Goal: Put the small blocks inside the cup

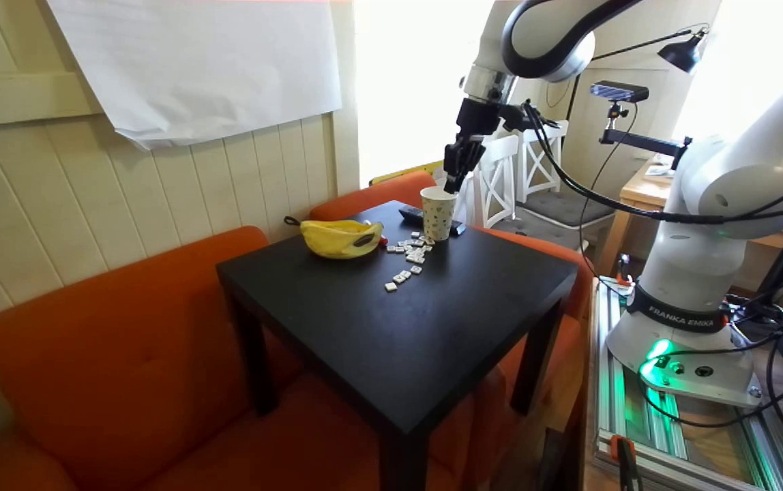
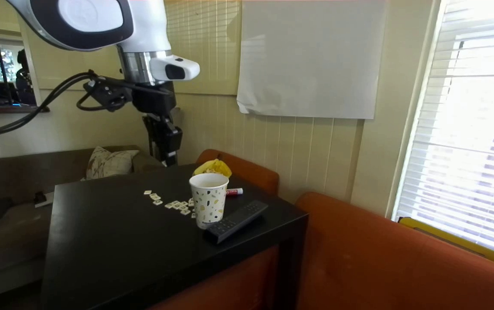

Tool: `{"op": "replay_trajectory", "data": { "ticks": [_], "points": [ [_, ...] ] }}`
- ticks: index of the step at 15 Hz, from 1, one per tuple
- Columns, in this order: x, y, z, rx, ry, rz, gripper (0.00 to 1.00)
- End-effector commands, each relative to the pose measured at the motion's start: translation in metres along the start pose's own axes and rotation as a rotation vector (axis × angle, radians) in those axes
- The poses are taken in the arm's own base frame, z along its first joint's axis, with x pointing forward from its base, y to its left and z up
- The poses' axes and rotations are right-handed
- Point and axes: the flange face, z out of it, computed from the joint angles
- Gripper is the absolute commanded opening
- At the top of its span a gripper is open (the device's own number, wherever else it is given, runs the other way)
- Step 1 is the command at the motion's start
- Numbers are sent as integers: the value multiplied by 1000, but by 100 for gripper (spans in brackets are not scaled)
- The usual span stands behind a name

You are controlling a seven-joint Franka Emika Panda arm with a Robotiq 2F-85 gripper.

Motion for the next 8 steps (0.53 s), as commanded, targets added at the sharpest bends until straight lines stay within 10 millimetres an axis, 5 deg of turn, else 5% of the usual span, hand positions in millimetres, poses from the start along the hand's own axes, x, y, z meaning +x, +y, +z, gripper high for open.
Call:
{"op": "replay_trajectory", "data": {
  "ticks": [1,8],
  "points": [
    [6,8,-6,-42,89,45,5],
    [23,32,7,-130,190,143,5]
  ]
}}
